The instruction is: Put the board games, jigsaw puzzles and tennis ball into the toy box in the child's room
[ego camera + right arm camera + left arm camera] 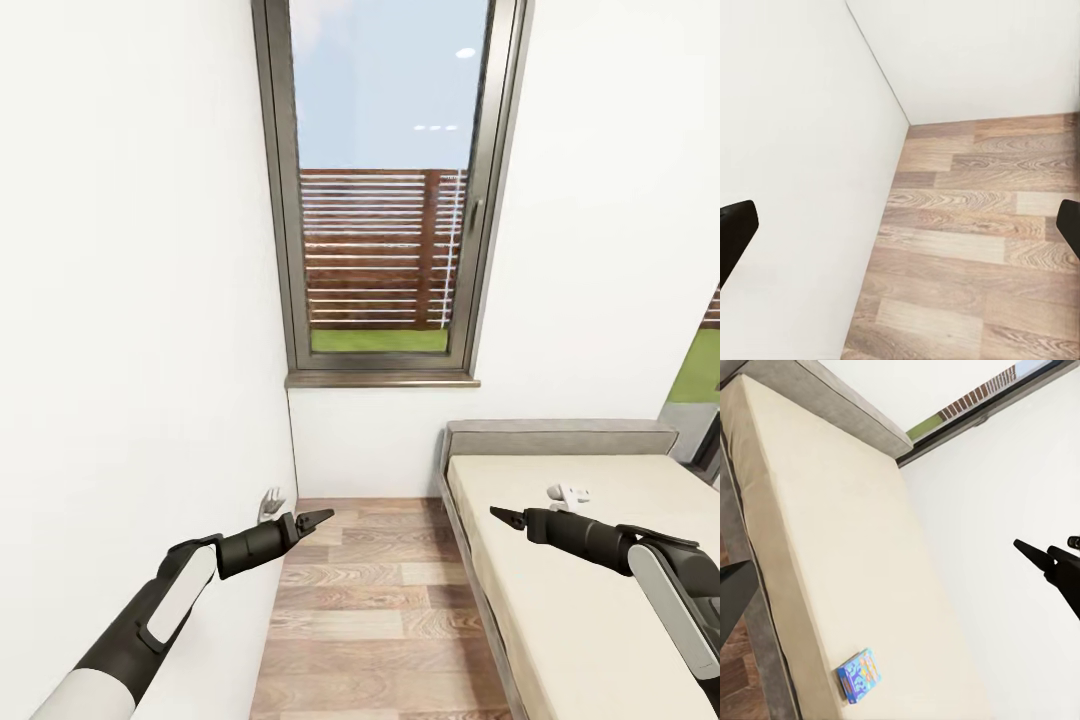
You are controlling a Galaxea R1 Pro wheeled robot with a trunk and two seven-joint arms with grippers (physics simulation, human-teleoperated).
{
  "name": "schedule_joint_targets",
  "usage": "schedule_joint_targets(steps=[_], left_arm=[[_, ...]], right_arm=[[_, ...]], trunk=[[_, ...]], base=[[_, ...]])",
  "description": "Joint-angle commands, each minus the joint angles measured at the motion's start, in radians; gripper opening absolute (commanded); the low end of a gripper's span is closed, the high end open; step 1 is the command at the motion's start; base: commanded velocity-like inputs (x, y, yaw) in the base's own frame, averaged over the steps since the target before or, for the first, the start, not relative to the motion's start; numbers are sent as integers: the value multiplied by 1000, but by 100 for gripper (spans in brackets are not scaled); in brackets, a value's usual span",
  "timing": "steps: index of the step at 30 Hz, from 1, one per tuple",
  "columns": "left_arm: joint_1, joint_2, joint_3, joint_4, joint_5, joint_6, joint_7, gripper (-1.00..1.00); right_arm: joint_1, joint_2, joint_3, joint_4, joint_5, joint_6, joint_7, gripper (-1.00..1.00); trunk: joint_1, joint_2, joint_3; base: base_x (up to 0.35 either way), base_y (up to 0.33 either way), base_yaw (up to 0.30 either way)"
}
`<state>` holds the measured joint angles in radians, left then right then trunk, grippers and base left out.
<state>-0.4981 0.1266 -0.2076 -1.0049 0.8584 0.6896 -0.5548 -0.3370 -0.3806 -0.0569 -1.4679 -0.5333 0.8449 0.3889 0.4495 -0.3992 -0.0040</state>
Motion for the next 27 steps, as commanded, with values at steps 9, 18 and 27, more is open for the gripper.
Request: schedule_joint_targets(steps=[9,18,27], left_arm=[[0,1,-1,0,7,5,1,100],[0,1,-1,0,7,5,1,100],[0,1,0,0,7,5,1,100]], right_arm=[[0,0,-2,0,3,5,5,100],[0,0,-1,0,3,5,5,100],[0,0,0,0,3,5,6,100]], trunk=[[1,-1,0],[1,-1,0],[1,-1,0]], base=[[209,0,0],[206,0,0],[59,0,0]])
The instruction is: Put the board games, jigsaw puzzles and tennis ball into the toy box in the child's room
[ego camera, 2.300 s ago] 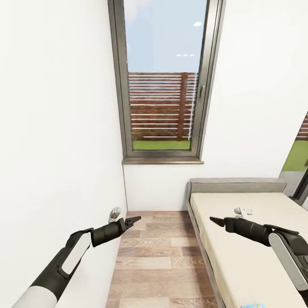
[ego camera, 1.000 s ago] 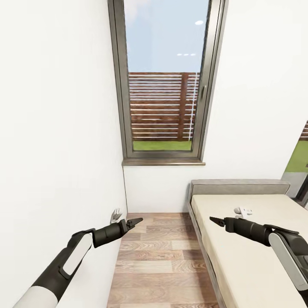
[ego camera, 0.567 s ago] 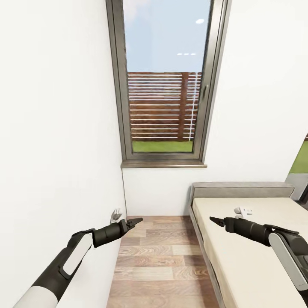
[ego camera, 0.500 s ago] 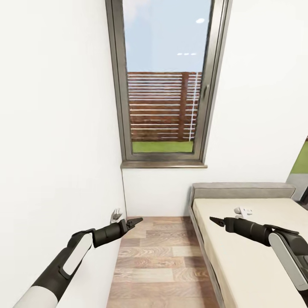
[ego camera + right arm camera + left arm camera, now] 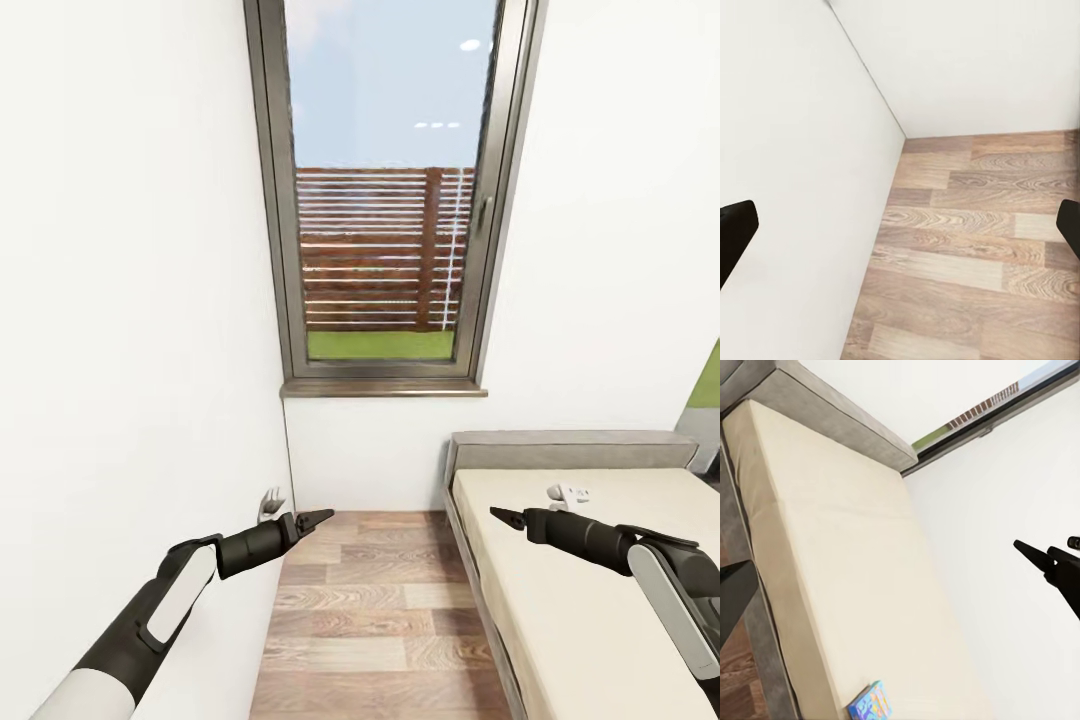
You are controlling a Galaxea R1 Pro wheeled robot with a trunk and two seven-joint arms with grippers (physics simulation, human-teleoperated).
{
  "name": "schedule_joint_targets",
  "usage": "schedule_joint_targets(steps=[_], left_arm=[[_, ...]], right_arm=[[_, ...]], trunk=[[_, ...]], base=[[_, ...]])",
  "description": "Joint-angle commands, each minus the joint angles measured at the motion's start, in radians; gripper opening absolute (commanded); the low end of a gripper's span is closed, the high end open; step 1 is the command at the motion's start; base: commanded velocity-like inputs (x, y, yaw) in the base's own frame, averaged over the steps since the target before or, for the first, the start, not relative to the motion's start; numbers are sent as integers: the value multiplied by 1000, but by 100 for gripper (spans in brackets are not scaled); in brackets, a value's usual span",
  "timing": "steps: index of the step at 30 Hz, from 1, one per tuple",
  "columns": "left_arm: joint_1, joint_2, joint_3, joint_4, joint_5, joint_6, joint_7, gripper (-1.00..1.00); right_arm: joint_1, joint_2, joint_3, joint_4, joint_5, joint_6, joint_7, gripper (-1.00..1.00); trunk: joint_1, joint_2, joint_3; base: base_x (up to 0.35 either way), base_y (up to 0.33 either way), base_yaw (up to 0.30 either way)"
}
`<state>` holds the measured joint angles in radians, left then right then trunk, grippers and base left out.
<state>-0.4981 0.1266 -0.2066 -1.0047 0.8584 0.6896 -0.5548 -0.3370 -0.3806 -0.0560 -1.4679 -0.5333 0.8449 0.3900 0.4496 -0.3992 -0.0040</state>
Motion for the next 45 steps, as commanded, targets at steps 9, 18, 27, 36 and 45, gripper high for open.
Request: schedule_joint_targets(steps=[9,18,27,36,45], left_arm=[[0,1,-2,0,7,5,1,100],[0,1,-2,0,7,5,1,100],[0,1,-2,0,7,5,1,100],[0,1,-2,0,7,5,1,100],[0,1,-1,1,7,5,1,100]], right_arm=[[0,0,-1,0,3,5,6,100],[-1,0,-2,0,3,5,6,100],[-1,0,-2,0,3,5,6,100],[0,0,-2,0,3,5,6,100],[-1,0,-2,0,3,5,6,100]], trunk=[[0,-1,0],[0,-1,0],[0,-1,0],[0,-1,0],[0,-1,0]], base=[[15,0,-114],[4,0,-159],[1,0,-60],[46,-14,-17],[107,-51,-5]])
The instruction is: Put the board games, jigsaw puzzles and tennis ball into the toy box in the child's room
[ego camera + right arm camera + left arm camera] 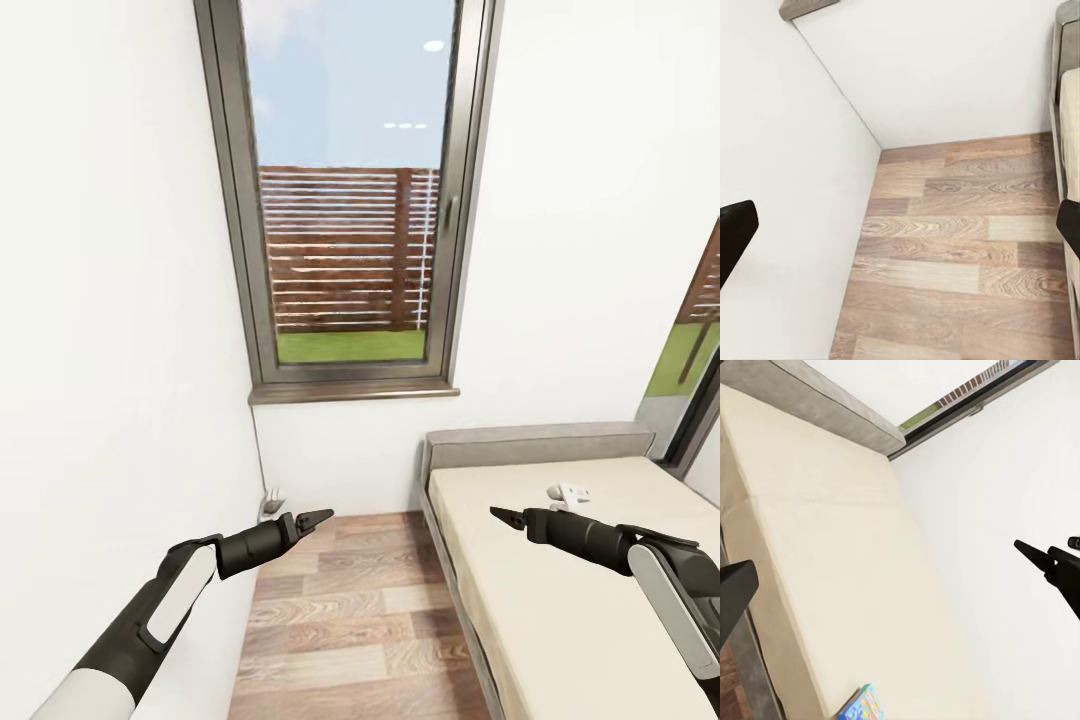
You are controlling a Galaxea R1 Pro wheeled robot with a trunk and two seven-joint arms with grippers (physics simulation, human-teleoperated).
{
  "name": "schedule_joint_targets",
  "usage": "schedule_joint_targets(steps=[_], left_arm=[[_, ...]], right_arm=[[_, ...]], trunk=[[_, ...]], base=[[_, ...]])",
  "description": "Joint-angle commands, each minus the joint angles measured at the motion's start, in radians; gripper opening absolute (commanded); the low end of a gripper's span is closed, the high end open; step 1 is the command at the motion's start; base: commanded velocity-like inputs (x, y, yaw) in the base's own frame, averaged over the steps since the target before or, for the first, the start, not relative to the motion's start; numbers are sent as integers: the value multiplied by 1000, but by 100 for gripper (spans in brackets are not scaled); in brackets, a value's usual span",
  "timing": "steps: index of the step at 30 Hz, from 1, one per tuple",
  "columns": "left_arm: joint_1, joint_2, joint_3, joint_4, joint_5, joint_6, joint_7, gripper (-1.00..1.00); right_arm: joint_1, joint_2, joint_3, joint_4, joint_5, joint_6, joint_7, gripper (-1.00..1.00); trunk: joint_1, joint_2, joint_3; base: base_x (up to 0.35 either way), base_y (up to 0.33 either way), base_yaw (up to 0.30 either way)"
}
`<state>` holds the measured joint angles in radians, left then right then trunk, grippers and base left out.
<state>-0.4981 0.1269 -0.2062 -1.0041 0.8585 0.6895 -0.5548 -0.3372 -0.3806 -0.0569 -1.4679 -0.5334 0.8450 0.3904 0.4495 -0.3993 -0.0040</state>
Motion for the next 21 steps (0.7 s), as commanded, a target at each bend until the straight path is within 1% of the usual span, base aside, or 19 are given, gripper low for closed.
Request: schedule_joint_targets(steps=[1,21], left_arm=[[0,1,-1,0,7,5,1,100],[0,1,-1,1,7,5,1,100]], right_arm=[[0,0,-1,0,3,5,5,100],[-1,0,0,0,2,5,5,100]], trunk=[[1,-1,0],[1,-1,0]], base=[[54,-26,-2],[18,-9,-1]])
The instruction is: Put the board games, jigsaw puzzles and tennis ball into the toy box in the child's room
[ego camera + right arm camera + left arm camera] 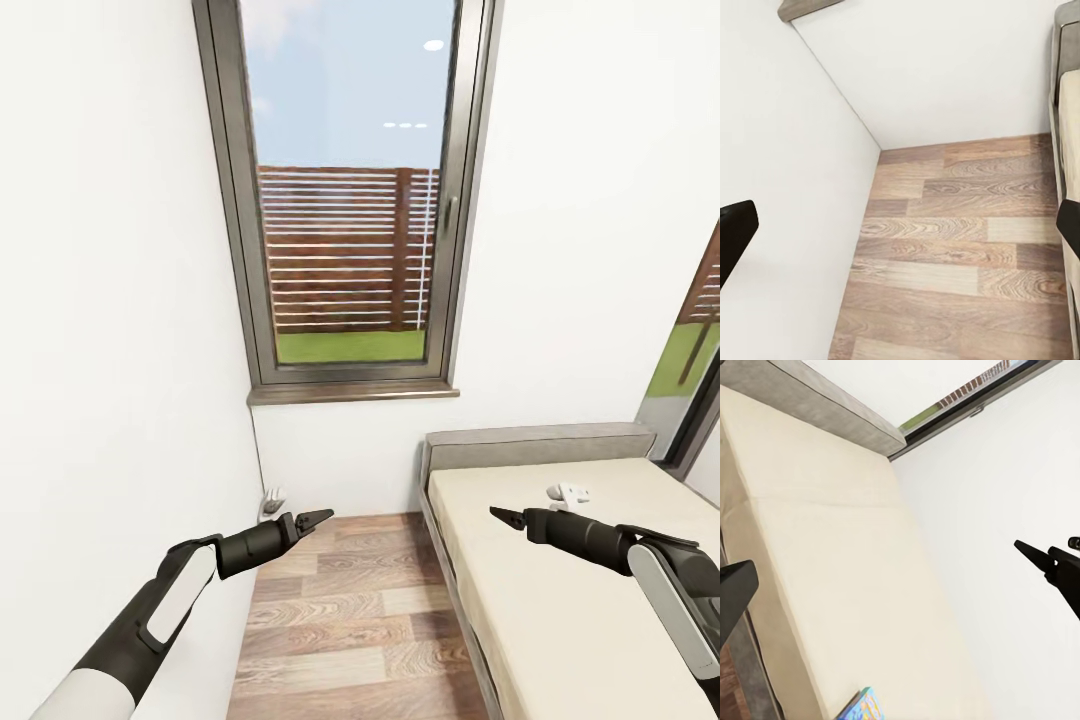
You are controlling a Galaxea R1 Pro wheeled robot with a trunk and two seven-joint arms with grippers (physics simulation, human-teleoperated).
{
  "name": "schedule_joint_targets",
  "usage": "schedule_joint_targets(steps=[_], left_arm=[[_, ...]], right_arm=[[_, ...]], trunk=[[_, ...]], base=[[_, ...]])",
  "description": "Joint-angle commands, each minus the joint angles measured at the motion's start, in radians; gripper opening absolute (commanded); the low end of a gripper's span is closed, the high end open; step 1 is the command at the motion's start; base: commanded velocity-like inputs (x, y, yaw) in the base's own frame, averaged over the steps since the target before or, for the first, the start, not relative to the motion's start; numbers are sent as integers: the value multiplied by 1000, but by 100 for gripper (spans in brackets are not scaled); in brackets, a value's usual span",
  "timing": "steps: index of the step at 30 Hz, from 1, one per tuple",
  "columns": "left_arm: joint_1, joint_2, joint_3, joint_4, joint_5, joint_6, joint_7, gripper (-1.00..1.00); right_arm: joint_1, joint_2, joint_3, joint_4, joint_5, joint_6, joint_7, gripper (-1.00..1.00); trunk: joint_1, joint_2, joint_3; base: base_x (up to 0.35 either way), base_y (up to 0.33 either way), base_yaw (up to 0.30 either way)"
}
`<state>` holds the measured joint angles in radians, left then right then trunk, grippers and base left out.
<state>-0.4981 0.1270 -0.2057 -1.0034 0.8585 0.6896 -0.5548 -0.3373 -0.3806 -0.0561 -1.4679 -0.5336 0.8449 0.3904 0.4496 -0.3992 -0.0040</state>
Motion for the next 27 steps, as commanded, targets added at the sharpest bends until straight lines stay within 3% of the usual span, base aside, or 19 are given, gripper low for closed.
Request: schedule_joint_targets(steps=[1,14,27], left_arm=[[0,1,-1,0,7,5,1,100],[0,1,-1,0,7,5,1,100],[0,1,-1,0,7,5,1,100]], right_arm=[[0,0,-2,0,3,5,5,100],[0,0,-1,0,3,5,5,100],[0,0,-2,0,2,5,5,100]], trunk=[[0,-1,0],[0,-1,0],[0,-1,0]], base=[[3,-1,0],[17,-1,0],[194,0,0]])
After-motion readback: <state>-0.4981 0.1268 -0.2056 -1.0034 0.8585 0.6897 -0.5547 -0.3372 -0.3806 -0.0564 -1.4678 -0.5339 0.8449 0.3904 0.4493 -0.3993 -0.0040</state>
